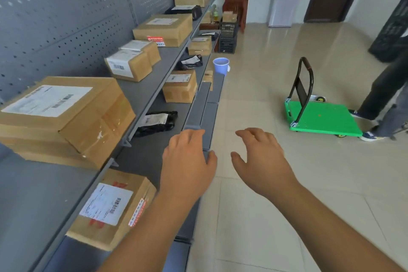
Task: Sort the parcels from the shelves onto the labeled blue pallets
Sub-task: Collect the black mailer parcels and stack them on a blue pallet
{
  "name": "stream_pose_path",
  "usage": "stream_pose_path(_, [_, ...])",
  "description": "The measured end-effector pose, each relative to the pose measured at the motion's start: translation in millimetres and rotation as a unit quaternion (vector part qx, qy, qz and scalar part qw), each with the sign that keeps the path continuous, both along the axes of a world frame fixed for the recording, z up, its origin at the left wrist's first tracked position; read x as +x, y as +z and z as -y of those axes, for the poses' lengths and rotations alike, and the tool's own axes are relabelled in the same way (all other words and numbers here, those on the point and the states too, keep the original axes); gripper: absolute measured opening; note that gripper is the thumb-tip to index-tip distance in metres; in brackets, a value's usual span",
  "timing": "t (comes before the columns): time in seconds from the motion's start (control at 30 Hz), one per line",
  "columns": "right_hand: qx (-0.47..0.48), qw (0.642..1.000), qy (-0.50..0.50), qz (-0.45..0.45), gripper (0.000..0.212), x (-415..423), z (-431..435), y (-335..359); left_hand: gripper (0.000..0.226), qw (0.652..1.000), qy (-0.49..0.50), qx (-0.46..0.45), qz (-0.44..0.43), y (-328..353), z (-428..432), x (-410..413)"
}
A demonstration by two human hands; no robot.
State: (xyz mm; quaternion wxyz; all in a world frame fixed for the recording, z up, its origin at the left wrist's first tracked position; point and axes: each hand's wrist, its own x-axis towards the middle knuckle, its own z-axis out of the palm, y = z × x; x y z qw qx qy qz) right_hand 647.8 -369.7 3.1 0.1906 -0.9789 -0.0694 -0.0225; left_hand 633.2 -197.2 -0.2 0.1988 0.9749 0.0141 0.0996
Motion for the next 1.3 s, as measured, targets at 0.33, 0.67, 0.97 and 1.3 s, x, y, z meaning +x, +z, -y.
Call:
stream_pose_path(0.33, [-0.067,0.995,-0.043,-0.053,0.056,119,34,-34,0.054,0.996,-0.049,0.030,-0.067,-31,32,134])
stream_pose_path(0.67, [-0.067,0.994,0.047,-0.066,0.056,292,89,-48,0.054,0.995,0.028,0.036,-0.088,-41,94,281])
stream_pose_path(0.97, [-0.082,0.985,0.133,-0.076,0.050,418,74,-65,0.053,0.985,0.116,0.018,-0.128,-57,85,375])
stream_pose_path(1.3, [-0.076,0.966,0.217,-0.117,0.044,524,-28,-98,0.041,0.972,0.170,0.000,-0.162,-93,2,455])
